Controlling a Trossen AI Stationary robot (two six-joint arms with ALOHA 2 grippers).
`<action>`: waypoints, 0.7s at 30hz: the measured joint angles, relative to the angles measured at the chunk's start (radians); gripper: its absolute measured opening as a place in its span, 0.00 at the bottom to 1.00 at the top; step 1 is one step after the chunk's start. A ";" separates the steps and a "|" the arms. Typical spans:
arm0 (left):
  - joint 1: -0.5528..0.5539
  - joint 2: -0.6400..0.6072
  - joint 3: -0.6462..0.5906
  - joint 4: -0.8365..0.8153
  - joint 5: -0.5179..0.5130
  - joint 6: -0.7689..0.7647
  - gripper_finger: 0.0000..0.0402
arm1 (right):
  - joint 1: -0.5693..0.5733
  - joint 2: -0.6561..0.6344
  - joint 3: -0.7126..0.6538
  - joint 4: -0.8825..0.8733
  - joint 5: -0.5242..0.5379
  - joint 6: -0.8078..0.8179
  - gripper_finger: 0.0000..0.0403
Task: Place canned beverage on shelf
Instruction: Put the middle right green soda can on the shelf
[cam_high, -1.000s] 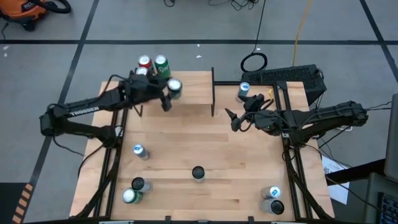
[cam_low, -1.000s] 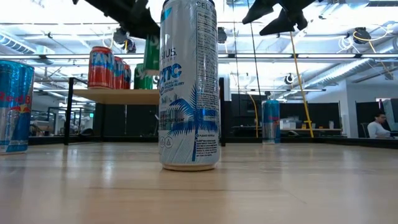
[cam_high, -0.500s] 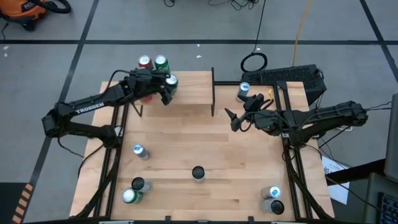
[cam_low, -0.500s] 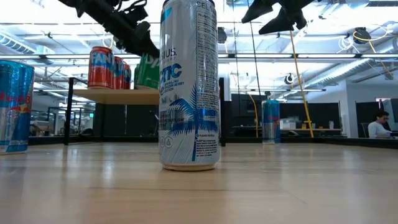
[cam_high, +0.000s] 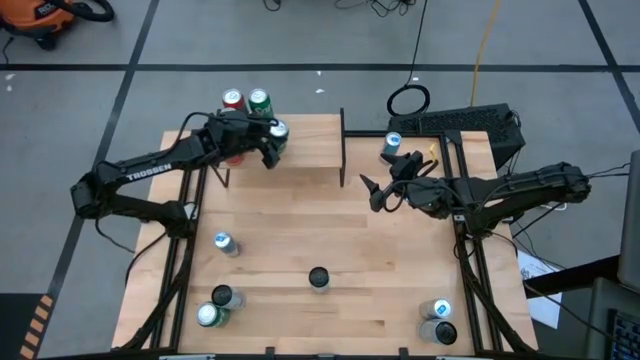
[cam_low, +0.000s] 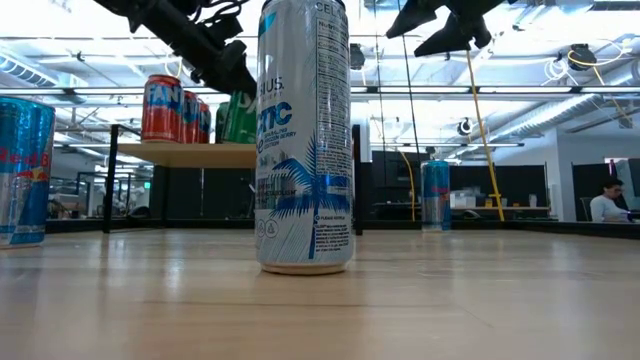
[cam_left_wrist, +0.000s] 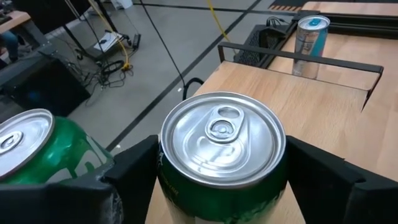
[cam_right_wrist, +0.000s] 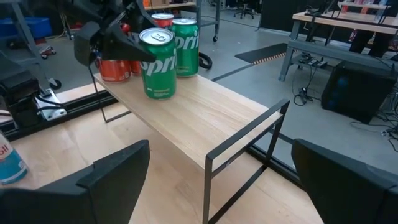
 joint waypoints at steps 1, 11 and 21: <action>0.001 -0.001 0.000 -0.001 0.000 -0.001 0.78 | 0.000 0.000 0.000 0.000 0.000 0.000 0.94; 0.006 -0.028 0.031 -0.029 -0.080 0.081 0.99 | -0.027 0.050 0.000 0.059 -0.001 -0.004 0.94; -0.045 -0.226 0.123 -0.196 -0.111 0.052 0.98 | -0.256 0.186 0.232 0.127 -0.485 -0.175 0.93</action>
